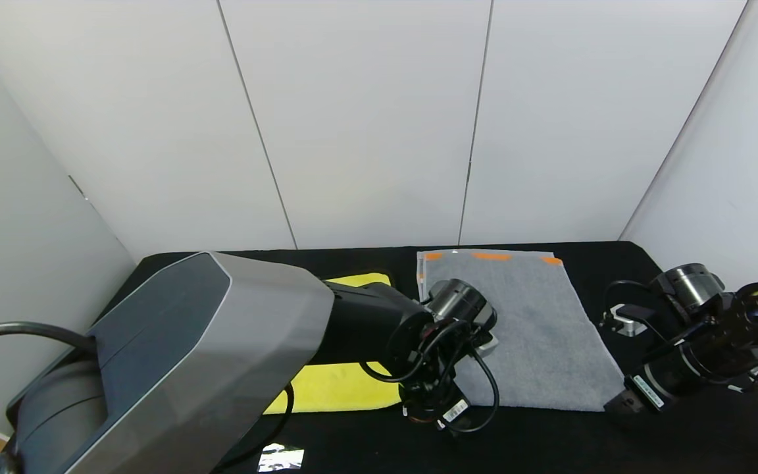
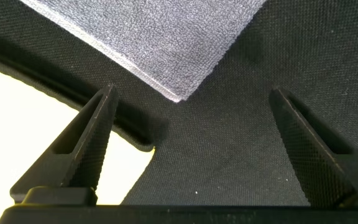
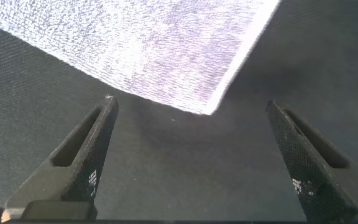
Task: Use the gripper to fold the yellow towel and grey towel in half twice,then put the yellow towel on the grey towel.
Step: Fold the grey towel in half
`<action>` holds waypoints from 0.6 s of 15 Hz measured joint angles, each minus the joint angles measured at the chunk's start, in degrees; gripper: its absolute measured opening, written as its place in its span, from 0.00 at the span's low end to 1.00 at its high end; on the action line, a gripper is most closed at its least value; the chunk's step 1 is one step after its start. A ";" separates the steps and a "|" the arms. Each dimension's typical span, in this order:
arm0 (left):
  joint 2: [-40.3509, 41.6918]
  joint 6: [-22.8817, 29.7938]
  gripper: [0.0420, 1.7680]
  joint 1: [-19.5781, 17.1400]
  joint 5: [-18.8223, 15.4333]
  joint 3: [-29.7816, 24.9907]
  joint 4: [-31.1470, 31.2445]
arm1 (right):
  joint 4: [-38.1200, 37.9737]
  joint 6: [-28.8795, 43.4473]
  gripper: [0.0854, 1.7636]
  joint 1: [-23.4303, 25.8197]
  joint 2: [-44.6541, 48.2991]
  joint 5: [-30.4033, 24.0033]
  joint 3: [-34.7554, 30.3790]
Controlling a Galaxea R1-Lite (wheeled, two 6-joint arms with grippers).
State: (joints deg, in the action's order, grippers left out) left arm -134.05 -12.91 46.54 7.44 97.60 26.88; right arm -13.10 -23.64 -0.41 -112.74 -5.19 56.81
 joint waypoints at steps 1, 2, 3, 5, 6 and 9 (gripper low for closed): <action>-0.02 0.00 0.97 -0.07 -0.02 0.04 0.00 | 0.02 0.07 0.97 -0.27 -0.29 0.07 -0.02; -0.02 0.00 0.97 -0.11 0.00 0.06 0.00 | 0.00 0.16 0.97 -0.51 -0.60 0.05 -0.06; -0.02 0.02 0.97 -0.13 0.00 0.06 0.00 | 0.02 0.24 0.97 -0.74 -0.93 0.13 -0.11; -0.05 0.07 0.97 -0.13 0.02 0.09 0.00 | 0.00 0.27 0.97 -1.07 -1.40 0.95 -0.23; -0.10 0.09 0.97 -0.13 0.00 0.11 0.02 | 0.02 0.38 0.97 -1.34 -1.68 1.06 -0.26; -0.35 0.18 0.97 -0.32 0.00 0.55 0.02 | 0.02 0.44 0.97 -1.60 -2.50 1.17 -0.15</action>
State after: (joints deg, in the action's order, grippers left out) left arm -134.40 -12.73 46.23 7.44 98.15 26.90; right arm -13.08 -23.20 -2.01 -115.24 -4.02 56.66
